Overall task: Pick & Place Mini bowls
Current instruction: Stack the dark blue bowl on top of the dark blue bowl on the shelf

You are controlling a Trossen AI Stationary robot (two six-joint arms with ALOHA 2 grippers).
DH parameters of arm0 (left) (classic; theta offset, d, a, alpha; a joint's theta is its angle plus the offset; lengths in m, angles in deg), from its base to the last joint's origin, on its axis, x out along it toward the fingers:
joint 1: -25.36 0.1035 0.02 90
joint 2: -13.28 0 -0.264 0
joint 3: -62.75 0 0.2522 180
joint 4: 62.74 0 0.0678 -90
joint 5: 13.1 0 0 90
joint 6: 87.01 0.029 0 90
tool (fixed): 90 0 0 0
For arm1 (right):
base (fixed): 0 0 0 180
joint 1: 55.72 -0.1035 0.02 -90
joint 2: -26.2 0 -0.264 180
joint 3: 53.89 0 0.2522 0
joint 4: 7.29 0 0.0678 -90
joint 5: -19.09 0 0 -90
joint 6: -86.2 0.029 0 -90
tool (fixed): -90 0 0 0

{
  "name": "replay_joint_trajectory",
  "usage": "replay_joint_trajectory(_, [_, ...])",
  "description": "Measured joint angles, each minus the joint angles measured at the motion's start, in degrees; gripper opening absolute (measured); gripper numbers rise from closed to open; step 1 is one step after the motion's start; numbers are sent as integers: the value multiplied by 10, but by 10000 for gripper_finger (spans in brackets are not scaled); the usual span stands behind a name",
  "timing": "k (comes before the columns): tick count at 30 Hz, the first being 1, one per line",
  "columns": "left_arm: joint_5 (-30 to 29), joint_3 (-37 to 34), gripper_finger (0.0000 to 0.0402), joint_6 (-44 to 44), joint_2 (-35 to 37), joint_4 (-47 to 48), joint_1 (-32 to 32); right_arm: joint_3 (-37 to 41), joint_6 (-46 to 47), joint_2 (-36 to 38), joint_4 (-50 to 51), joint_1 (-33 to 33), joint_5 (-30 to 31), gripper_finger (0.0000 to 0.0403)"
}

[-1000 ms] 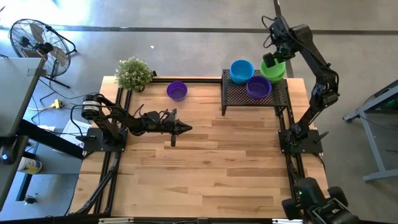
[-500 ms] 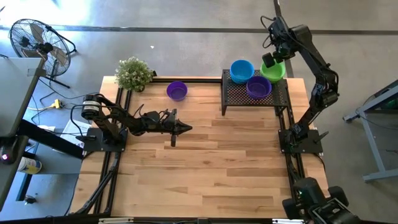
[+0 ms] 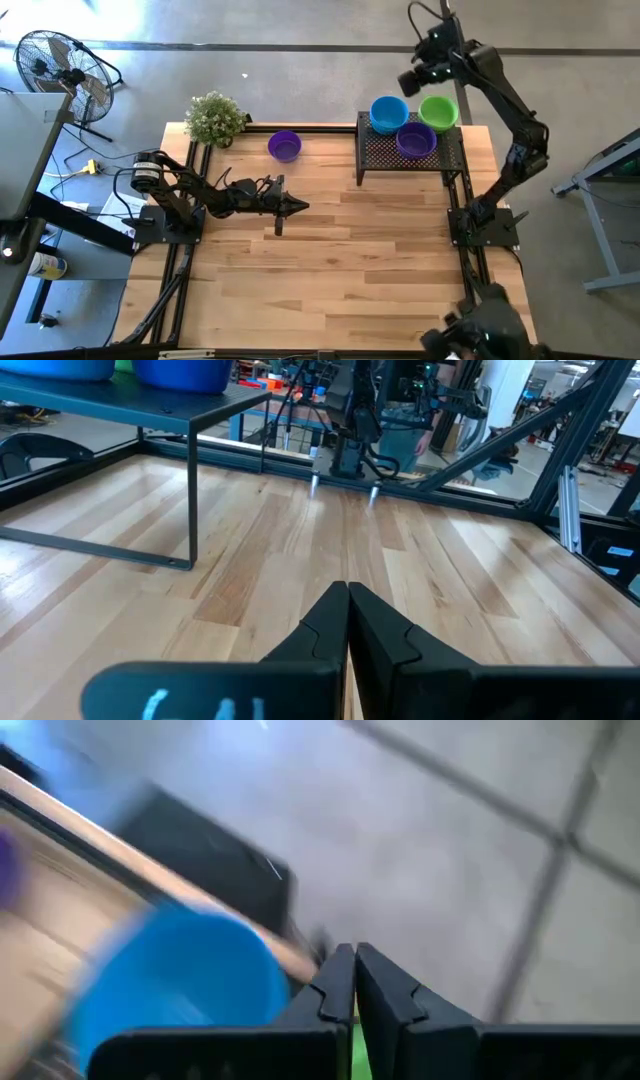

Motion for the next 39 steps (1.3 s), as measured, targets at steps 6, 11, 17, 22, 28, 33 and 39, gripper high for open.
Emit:
replay_joint_trajectory(6, [0,0,5,0,0,0,0,0,-22,18,-108,-66,-50,1])
replay_joint_trajectory(11, [0,0,5,0,0,-6,0,19,-37,20,-199,-123,-70,1])
replay_joint_trajectory(17, [-4,0,5,0,0,-19,0,171,-38,51,-436,-178,-138,0])
replay_joint_trajectory(22, [-25,-1,5,0,11,-12,0,347,-33,105,-642,-227,-149,0])
replay_joint_trajectory(28, [-69,0,2,-6,77,63,19,516,-32,204,-749,-301,-111,0])
replay_joint_trajectory(33, [-50,27,1,-35,155,224,89,616,-34,293,-752,-380,-23,0])
replay_joint_trajectory(39, [-20,160,1,-30,184,589,168,700,-36,385,-755,-478,71,0])
